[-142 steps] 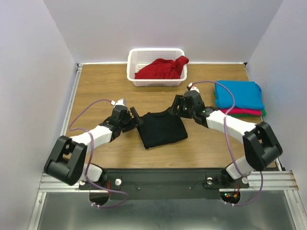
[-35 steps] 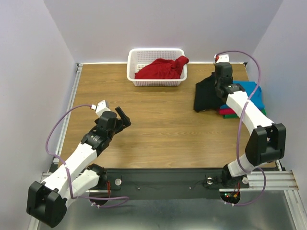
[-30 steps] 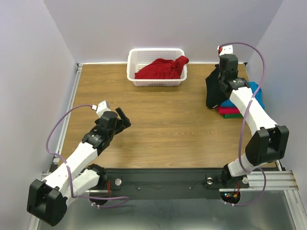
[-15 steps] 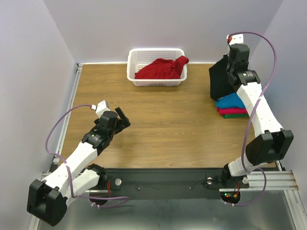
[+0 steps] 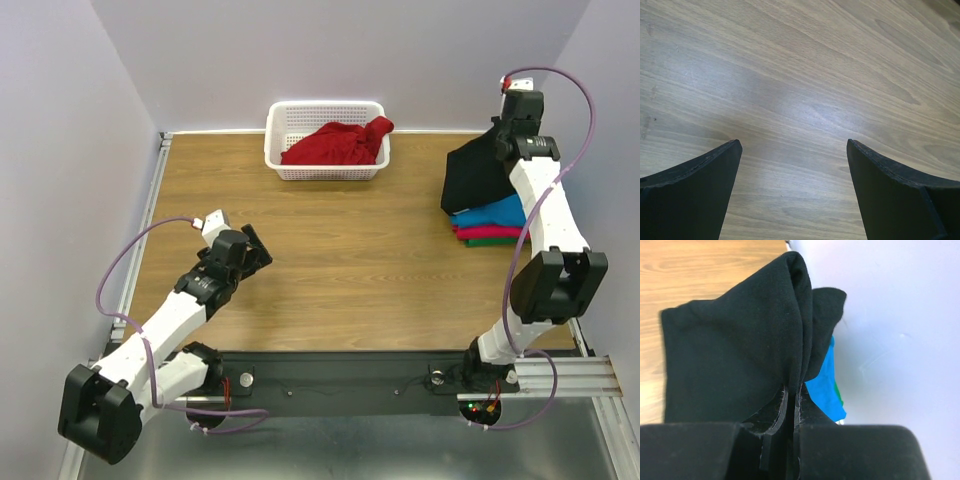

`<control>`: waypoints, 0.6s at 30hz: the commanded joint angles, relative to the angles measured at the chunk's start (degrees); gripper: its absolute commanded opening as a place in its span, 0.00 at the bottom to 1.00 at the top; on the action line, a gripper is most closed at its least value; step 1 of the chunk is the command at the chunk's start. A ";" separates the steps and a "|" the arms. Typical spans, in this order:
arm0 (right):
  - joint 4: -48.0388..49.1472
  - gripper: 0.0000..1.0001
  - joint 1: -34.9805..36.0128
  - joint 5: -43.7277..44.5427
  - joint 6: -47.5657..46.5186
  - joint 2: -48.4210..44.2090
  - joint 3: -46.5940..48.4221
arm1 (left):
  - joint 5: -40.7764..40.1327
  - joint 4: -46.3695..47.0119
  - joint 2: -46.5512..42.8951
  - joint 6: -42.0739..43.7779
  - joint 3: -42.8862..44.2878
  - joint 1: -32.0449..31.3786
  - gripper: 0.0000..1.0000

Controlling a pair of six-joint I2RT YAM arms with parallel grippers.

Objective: Fold and stack the t-shirts
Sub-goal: Neatly place the folded tshirt to the corner

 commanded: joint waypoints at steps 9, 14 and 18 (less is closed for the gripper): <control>0.54 0.00 -5.56 3.90 -3.49 8.30 5.22 | -3.12 -0.64 1.12 0.80 3.93 0.31 0.98; 0.54 0.01 -8.28 5.66 -4.18 14.27 8.73 | -3.38 -0.73 1.74 0.72 3.93 0.31 0.98; 0.71 0.16 -8.99 9.88 -4.89 18.68 10.14 | -3.21 -1.09 2.44 0.63 4.11 0.31 0.98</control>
